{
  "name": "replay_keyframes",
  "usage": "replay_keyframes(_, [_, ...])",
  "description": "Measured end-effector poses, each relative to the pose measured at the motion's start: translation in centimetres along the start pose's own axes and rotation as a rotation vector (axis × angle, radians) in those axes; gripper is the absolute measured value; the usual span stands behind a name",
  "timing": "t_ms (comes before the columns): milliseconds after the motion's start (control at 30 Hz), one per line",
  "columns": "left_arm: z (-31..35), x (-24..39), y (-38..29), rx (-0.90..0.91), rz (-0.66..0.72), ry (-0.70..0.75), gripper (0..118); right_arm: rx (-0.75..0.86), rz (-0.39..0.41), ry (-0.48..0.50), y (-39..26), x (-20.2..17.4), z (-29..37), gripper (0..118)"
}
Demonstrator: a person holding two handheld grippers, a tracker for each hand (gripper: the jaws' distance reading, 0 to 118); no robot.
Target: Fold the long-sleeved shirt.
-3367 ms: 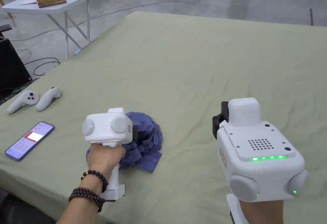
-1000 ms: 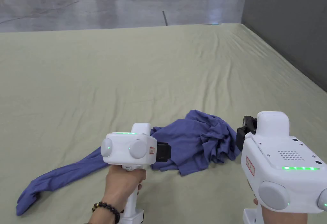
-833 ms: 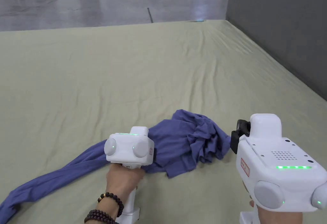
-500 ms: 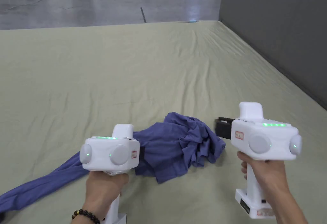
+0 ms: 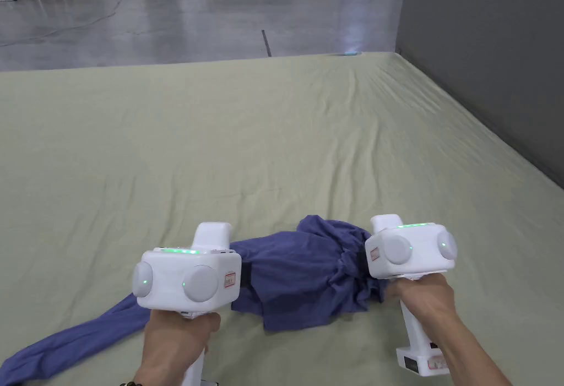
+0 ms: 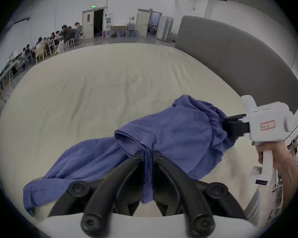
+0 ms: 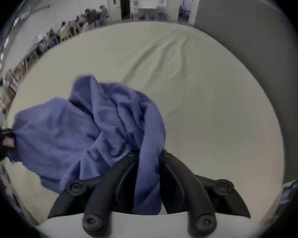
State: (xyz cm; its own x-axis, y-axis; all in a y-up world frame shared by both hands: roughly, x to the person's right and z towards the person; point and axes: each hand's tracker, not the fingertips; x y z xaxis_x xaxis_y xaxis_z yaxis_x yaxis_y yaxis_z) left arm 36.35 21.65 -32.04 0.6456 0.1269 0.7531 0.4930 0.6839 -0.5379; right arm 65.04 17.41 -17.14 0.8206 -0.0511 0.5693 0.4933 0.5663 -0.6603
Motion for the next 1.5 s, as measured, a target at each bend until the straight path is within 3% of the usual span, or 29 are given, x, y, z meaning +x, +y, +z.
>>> replay_keyframes(67, [1.4, -1.0, 0.8, 0.064, 0.027, 0.024, 6, 0.071, -0.074, 0.063, 0.1, 0.7, 2.1, 19])
replay_keyframes(233, [7.3, -4.0, 5.7, 0.246, 0.069, 0.015, 6, 0.328, -0.041, 0.183, 3.9, 0.4, 9.7, 19])
replay_keyframes(400, [14.4, -8.2, 13.6, 0.419, 0.117, 0.071, 6, 0.475, -0.027, 0.226, 11.4, -2.2, 16.1, 19])
replay_keyframes(600, [21.7, -11.0, 24.2, 0.550, 0.024, 0.202, 6, 0.591, 0.016, 0.273, 22.5, -7.6, 22.5, 19])
replay_keyframes(733, [24.9, -12.5, 31.0, 0.625, 0.041, 0.248, 6, 0.690, 0.075, 0.202, 30.2, -11.8, 26.3, 19])
replay_keyframes(1000, [29.0, -14.7, 39.0, 0.720, 0.042, 0.363, 6, 0.818, 0.008, 0.201, 40.4, -14.5, 30.9, 19])
replay_keyframes(1167, [27.7, -15.6, 38.4, 0.716, 0.075, 0.340, 6, 0.811, 0.005, 0.217, 40.4, -14.9, 29.6, 19])
replay_keyframes(1367, [18.5, -17.6, 33.8, 0.549, 0.079, 0.343, 6, 0.639, 0.041, 0.168, 36.5, -14.9, 19.5, 19])
replay_keyframes(1500, [12.8, -18.8, 30.0, 0.443, 0.113, 0.339, 6, 0.532, 0.038, 0.188, 33.2, -14.3, 12.8, 20])
